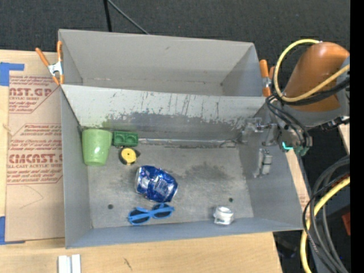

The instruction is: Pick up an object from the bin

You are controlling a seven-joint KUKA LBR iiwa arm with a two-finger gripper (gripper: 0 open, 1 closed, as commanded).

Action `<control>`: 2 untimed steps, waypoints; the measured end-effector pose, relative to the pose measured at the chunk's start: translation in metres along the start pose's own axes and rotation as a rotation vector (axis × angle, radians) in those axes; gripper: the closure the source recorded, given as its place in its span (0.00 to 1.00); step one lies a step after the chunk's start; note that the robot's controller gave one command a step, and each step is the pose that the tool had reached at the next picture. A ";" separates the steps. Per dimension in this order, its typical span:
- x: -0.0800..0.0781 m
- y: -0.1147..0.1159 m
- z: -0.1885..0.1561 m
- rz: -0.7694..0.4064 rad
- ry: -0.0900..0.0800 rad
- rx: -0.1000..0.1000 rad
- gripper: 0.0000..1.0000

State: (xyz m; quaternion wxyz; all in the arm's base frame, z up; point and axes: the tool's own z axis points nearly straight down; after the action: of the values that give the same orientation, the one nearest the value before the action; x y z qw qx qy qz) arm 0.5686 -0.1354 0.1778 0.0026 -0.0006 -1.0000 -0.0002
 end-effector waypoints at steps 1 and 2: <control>-0.001 0.062 0.112 -0.239 -0.001 -0.002 0.00; -0.014 -0.006 0.026 -0.258 -0.016 0.008 0.00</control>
Offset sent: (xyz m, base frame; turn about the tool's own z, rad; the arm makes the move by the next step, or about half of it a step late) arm 0.0020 0.0590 -0.1078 -0.2369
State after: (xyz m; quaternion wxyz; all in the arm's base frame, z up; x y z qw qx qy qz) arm 0.5821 -0.1411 0.1513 -0.0055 0.1281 -0.9917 0.0034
